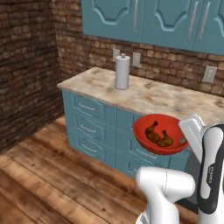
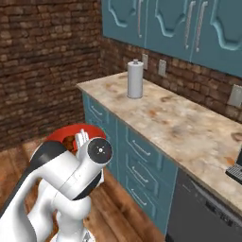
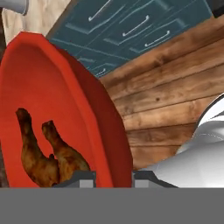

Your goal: Place the bowl with the lemon wedge and cucumber on the top shelf of the fridge. Place the bowl with the chicken drumsticks on the second highest shelf of the fridge.

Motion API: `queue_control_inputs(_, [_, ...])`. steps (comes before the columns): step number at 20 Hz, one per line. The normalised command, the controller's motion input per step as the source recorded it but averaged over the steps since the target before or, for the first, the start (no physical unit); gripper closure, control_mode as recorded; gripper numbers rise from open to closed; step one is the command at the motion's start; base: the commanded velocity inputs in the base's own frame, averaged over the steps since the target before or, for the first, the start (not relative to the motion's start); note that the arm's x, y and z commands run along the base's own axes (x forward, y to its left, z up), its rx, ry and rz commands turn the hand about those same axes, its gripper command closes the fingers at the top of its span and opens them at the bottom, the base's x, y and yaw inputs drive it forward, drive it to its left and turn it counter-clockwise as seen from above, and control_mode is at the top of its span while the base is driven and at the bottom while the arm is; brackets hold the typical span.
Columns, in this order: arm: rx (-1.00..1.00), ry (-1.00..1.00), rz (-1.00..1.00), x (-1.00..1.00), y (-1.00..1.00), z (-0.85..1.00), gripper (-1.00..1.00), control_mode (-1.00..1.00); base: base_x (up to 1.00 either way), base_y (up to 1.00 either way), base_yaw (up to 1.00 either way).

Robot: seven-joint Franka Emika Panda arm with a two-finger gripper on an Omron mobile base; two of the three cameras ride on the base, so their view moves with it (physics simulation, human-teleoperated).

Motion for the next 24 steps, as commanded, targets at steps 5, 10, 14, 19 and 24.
queue_control_inputs(5, [0.00, 0.00, 0.00, 0.00, 0.00, 0.00, 1.00, 1.00, -0.08, 0.00, -0.83])
queue_control_inputs(10, [0.00, 0.00, 0.00, 0.00, 0.00, 0.00, 1.00, 1.00, -0.07, 0.00, -0.81])
queue_control_inputs(14, [0.00, 0.00, 0.00, 0.00, 0.00, 0.00, 1.00, 1.00, -0.11, 0.00, -0.80])
queue_control_inputs(19, [0.00, 0.00, 0.00, 0.00, 0.00, 0.00, 1.00, 1.00, -0.05, 0.00, -0.75])
queue_control_inputs(24, [0.00, 0.00, 0.00, 0.00, 0.00, 0.00, 1.00, 1.00, -0.04, 0.00, -0.75])
